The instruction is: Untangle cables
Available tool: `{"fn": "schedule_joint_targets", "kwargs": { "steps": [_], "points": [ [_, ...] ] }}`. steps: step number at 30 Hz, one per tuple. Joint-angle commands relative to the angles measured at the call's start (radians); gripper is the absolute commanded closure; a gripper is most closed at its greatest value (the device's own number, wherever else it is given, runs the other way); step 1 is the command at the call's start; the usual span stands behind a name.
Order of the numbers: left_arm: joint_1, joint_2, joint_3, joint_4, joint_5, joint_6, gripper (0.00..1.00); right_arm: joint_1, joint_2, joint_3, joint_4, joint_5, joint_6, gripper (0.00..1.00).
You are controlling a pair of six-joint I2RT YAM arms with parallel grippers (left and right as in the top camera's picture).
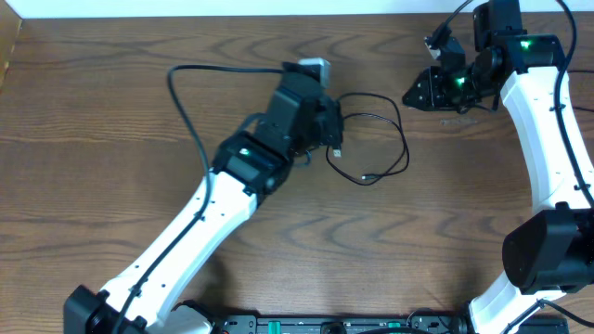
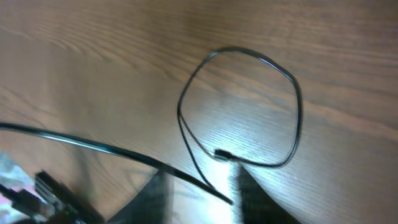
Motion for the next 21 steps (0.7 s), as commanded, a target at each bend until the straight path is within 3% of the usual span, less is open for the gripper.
{"fn": "schedule_joint_targets", "kwargs": {
  "steps": [1, 3, 4, 12, 21],
  "points": [
    [0.061, -0.040, 0.005, 0.010, 0.011, 0.014, 0.92, -0.008, -0.017, 0.006, 0.024, -0.044, -0.070, 0.26],
    [0.102, -0.040, 0.005, 0.025, 0.003, 0.013, 0.93, -0.014, -0.017, 0.006, 0.044, -0.042, -0.075, 0.13],
    [0.121, -0.040, 0.005, 0.029, 0.000, 0.008, 0.92, -0.017, -0.015, 0.006, 0.051, -0.044, -0.086, 0.12],
    [0.263, -0.047, 0.005, 0.102, -0.011, -0.190, 0.93, 0.011, 0.068, -0.005, 0.055, -0.286, -0.303, 0.09],
    [0.318, -0.106, 0.005, 0.134, 0.068, -0.269, 0.93, 0.130, 0.183, -0.005, 0.204, -0.356, -0.349, 0.10]
  ]
}}
